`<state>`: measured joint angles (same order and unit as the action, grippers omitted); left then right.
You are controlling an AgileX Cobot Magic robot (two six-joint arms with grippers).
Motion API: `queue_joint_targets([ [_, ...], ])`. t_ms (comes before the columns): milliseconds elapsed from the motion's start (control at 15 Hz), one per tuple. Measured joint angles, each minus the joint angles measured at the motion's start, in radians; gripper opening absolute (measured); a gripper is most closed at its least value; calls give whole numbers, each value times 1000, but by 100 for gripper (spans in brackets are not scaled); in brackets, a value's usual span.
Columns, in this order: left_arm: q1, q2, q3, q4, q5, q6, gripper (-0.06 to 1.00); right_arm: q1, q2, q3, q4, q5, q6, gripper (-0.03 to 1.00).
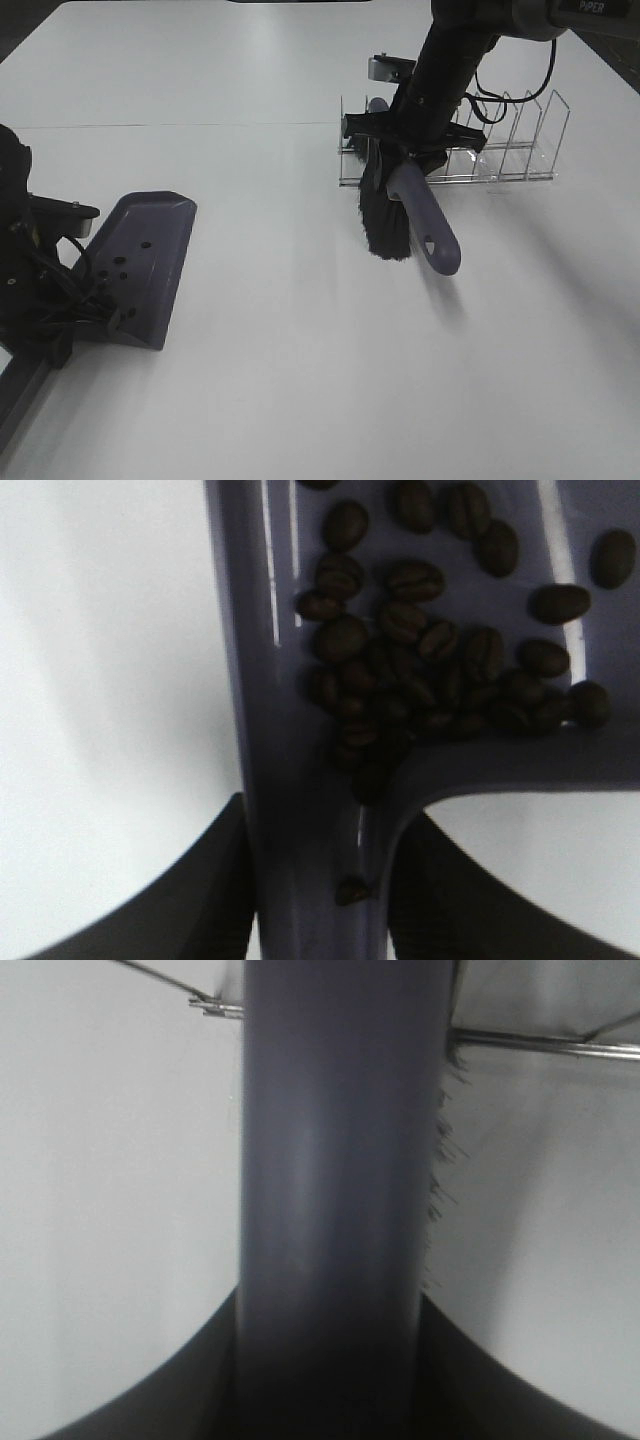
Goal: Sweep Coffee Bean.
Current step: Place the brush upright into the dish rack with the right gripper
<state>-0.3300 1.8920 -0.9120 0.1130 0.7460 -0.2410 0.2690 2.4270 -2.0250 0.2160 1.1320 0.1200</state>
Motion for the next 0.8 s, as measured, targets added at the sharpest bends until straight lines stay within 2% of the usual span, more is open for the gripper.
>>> queue_joint_targets([
  [400,0,0,0,-1,-2,-1,34,1,3,0,-36,-91,46,30],
  [800,0,0,0,-1,-22,-2,34,3,5,0,-62,-124,46,30],
])
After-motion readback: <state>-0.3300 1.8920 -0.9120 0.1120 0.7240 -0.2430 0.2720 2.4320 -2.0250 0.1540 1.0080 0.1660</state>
